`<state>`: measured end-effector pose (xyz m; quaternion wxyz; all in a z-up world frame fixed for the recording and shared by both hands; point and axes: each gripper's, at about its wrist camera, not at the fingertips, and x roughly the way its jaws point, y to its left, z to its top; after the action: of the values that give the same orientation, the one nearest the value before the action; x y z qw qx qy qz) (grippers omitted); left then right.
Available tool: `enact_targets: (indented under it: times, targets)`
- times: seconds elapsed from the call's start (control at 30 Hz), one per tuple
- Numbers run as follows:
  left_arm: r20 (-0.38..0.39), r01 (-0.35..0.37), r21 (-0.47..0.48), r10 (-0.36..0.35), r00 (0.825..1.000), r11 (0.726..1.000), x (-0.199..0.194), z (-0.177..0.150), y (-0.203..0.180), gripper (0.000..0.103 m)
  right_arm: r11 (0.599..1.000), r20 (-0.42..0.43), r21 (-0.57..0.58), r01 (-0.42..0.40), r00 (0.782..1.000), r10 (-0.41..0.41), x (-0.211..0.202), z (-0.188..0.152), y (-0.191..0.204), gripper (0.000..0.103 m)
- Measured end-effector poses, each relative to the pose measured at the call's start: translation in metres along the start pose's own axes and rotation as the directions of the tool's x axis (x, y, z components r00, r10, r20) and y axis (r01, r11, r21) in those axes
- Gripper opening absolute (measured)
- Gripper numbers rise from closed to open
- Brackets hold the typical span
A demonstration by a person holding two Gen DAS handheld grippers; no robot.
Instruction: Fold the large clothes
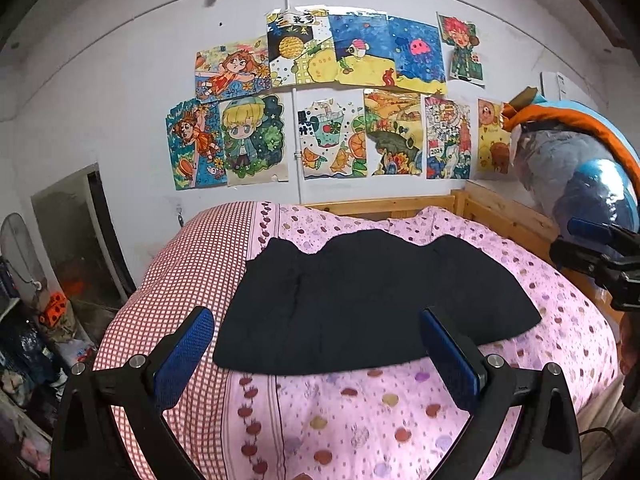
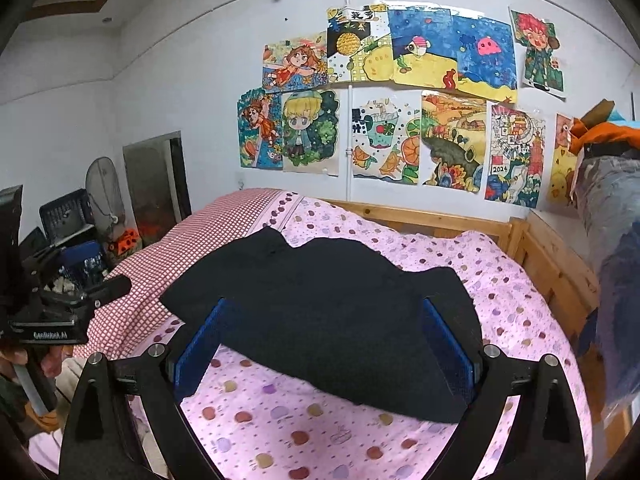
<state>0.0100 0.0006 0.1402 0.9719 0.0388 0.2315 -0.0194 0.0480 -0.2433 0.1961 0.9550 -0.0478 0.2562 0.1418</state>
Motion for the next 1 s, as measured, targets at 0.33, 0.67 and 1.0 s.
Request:
enact_targets:
  times: [0.33,0.67,1.0]
  targets:
    - [0.001,-0.002,-0.036,0.002,1.000,0.999,-0.037,-0.048,0.000,0.103,0.997,0.014,0.046,0.062,0.998,-0.063,-0.032,-0.054,0.027,0.094]
    - [-0.034,-0.024,-0.104,0.021,0.999,0.994,-0.059,-0.084,0.014,0.103,0.988,0.033,0.079,0.135,0.990,-0.138,-0.060,-0.102,0.038,0.095]
    - [0.019,-0.057,-0.091,0.059,0.998,0.994,-0.075,-0.101,0.020,0.103,0.980,0.035,0.080,0.183,0.982,-0.186,-0.079,-0.127,0.039,0.095]
